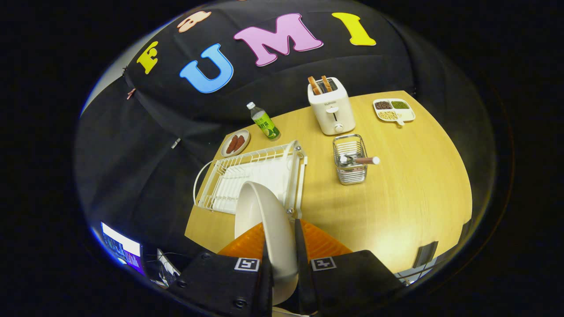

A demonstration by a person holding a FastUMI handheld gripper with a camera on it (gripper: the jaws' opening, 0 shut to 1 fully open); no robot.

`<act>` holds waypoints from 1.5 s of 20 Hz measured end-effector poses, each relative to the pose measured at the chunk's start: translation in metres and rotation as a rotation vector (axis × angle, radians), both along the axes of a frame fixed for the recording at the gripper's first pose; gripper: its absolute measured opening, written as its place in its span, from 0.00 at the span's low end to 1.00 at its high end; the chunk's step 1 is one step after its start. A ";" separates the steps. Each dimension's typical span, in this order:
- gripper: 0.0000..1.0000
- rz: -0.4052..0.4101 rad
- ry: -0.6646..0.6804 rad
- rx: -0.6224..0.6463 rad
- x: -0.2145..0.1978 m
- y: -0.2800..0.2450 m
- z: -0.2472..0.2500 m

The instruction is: Take the plate from the dish rack, then take the spoon from the basket and place it into the plate.

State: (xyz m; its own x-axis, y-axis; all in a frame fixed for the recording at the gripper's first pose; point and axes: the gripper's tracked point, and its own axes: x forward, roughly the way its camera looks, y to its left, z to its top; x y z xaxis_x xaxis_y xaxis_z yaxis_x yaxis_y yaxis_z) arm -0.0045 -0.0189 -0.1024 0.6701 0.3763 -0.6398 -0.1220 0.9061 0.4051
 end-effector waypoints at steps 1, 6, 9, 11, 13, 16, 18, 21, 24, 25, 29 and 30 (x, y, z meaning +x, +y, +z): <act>0.27 -0.006 0.014 -0.009 -0.006 -0.012 -0.008; 0.28 -0.005 0.047 -0.025 -0.009 -0.059 -0.042; 0.28 -0.002 0.075 -0.021 0.009 -0.081 -0.071; 0.28 -0.003 0.116 0.004 0.022 -0.089 -0.091; 0.28 0.018 0.116 0.024 0.034 -0.092 -0.106; 0.28 0.059 0.149 0.023 0.043 -0.097 -0.133; 0.28 0.082 0.171 0.043 0.048 -0.098 -0.145; 0.28 0.091 0.193 0.103 0.056 -0.095 -0.155; 0.32 0.087 0.189 0.064 0.066 -0.106 -0.171; 0.35 0.076 0.186 0.034 0.069 -0.110 -0.178; 0.82 0.050 0.064 -0.004 0.078 -0.122 -0.159; 0.97 0.050 0.017 -0.026 0.082 -0.123 -0.150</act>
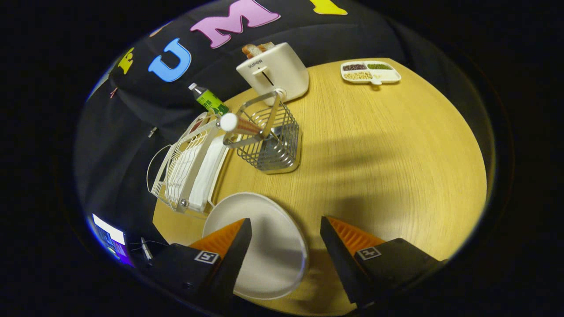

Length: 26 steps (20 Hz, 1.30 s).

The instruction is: Take the plate from the dish rack, then take the spoon from the basket and place it into the plate.

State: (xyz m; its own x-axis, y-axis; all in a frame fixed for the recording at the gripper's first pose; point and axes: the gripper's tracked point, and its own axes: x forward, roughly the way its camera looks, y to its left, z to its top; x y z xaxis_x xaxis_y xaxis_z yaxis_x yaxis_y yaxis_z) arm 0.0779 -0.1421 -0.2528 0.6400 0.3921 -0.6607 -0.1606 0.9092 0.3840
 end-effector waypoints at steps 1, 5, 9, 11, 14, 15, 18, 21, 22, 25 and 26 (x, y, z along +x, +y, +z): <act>0.98 0.001 -0.059 -0.032 0.006 -0.004 0.010; 0.99 0.023 -0.297 -0.068 0.026 0.005 0.067; 0.98 0.058 -0.443 -0.072 0.049 0.022 0.110; 0.98 0.065 -0.480 -0.065 0.064 0.028 0.121; 0.99 0.053 -0.508 -0.073 0.088 0.029 0.120; 0.97 0.046 -0.521 -0.081 0.095 0.028 0.118; 0.88 0.046 -0.539 -0.112 0.108 0.028 0.109; 0.74 0.050 -0.552 -0.122 0.118 0.032 0.100; 0.71 0.053 -0.556 -0.124 0.119 0.034 0.097; 0.56 0.054 -0.540 -0.139 0.122 0.037 0.080; 0.55 0.055 -0.539 -0.134 0.122 0.039 0.078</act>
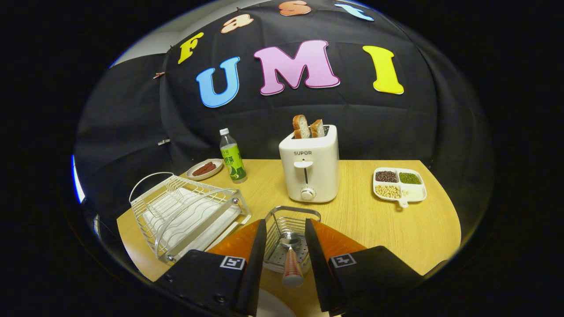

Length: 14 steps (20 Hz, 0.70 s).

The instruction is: Take the plate from the dish rack, then take the spoon from the basket and place it into the plate.

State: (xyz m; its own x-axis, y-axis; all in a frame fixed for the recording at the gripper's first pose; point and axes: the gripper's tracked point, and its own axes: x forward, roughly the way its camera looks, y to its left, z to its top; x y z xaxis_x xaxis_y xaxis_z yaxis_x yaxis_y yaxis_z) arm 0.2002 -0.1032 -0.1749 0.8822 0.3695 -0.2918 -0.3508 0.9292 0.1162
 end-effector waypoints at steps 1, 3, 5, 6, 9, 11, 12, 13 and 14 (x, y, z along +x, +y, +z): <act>0.55 -0.016 -0.015 -0.002 0.005 -0.002 0.001; 0.47 -0.019 -0.015 0.003 0.007 -0.001 0.000; 0.40 -0.014 -0.019 0.005 0.009 0.000 -0.001; 0.40 -0.018 -0.027 -0.007 0.011 -0.002 0.000; 0.26 -0.014 -0.025 -0.022 0.010 -0.002 -0.003; 0.25 -0.018 -0.021 -0.018 0.012 -0.001 -0.004; 0.24 -0.018 -0.019 -0.018 0.012 -0.001 -0.003; 0.24 -0.013 -0.020 -0.026 0.011 -0.002 -0.003; 0.24 -0.004 -0.018 -0.040 0.011 -0.002 -0.003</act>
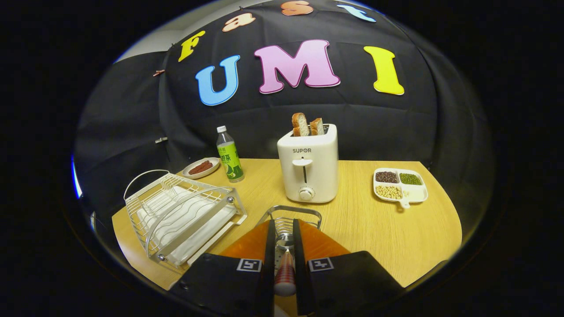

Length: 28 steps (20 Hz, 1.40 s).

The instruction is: Take the plate from the dish rack, then take the spoon from the basket and place it into the plate.

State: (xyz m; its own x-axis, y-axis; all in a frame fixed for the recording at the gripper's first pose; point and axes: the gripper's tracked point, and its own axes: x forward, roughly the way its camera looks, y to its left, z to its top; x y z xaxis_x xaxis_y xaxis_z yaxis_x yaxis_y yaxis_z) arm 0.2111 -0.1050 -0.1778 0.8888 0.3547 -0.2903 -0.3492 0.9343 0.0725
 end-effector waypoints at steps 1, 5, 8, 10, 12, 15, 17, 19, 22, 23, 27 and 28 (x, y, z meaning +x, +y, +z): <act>0.23 0.004 0.003 -0.009 0.000 0.000 0.000; 0.23 -0.010 0.023 0.011 -0.003 -0.007 0.009; 0.22 -0.019 0.023 0.047 -0.007 -0.014 0.031; 0.22 -0.011 0.012 0.062 -0.009 -0.016 0.050; 0.22 0.010 -0.002 0.065 -0.014 -0.016 0.069; 0.22 0.048 -0.032 0.074 -0.026 -0.010 0.098; 0.22 0.074 -0.041 0.091 -0.040 -0.002 0.113; 0.22 0.100 -0.032 0.103 -0.055 0.004 0.119; 0.22 0.153 -0.008 0.099 -0.083 0.014 0.116; 0.22 0.175 0.003 0.096 -0.093 0.018 0.113; 0.22 0.252 0.053 0.060 -0.128 0.033 0.087; 0.22 0.266 0.069 0.046 -0.134 0.037 0.077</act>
